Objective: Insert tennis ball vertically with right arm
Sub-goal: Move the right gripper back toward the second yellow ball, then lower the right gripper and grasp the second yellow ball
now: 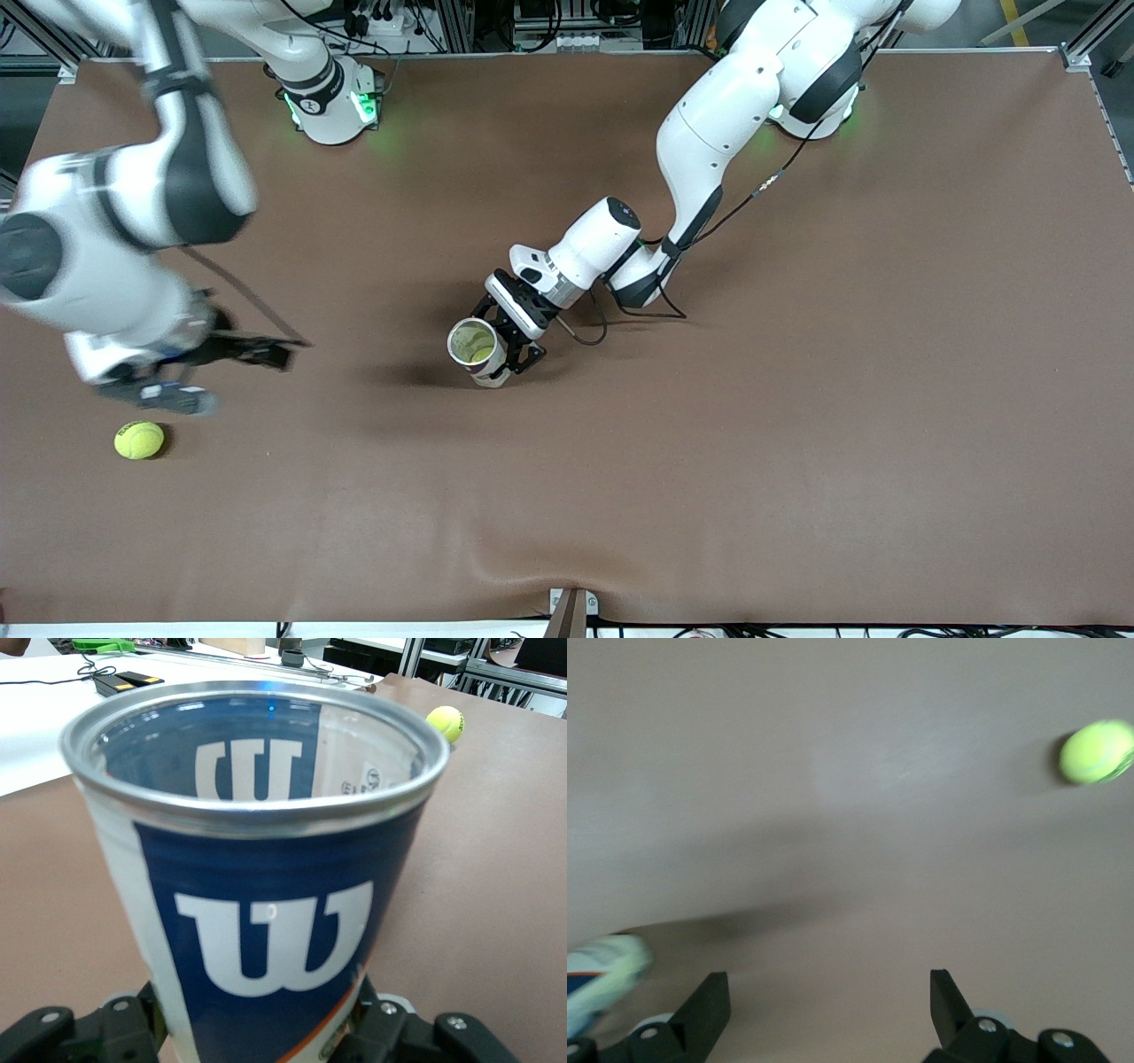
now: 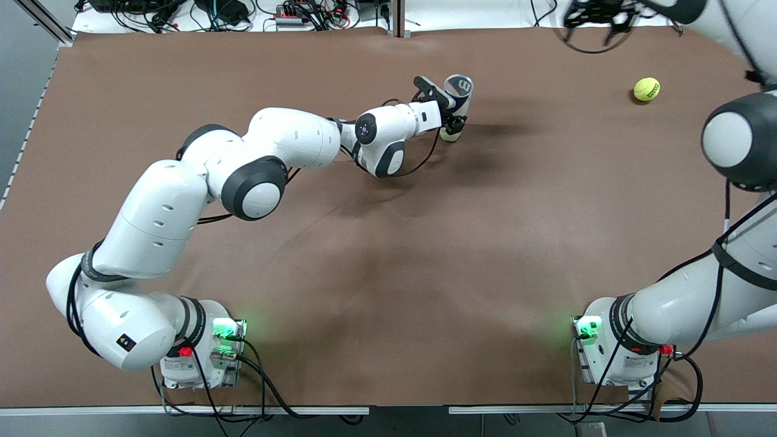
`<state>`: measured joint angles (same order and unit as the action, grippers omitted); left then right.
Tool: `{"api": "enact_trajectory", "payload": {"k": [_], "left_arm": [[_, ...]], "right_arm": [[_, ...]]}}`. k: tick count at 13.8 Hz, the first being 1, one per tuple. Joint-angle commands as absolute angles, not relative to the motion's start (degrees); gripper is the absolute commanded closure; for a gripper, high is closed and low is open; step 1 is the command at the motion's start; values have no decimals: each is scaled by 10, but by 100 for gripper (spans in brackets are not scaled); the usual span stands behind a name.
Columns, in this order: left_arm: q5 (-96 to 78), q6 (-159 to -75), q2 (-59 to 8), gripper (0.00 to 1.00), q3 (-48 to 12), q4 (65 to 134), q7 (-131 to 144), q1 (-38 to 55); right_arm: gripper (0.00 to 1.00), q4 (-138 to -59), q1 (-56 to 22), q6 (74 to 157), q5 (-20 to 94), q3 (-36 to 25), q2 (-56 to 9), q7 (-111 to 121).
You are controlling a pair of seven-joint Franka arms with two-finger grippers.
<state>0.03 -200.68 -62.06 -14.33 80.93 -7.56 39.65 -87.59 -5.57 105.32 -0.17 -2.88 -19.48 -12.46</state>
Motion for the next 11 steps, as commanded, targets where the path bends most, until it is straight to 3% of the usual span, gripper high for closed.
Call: {"api": "enact_trajectory", "payload": {"k": [1,7,11], "left_arm": [[-15,-2012,-634,23,-137,795,-70,403],[-14,-2012,-634,23,-137,794,-71,403],[-14,-2013,-634,23,-137,794,-71,404]], "right_arm": [[0,-887,25,1084,-6,-15,-207,-7],[0,-888,147,1246,-5,-14,-322,228],[0,-888,173,1346,-2,-14,-383,278]]}}
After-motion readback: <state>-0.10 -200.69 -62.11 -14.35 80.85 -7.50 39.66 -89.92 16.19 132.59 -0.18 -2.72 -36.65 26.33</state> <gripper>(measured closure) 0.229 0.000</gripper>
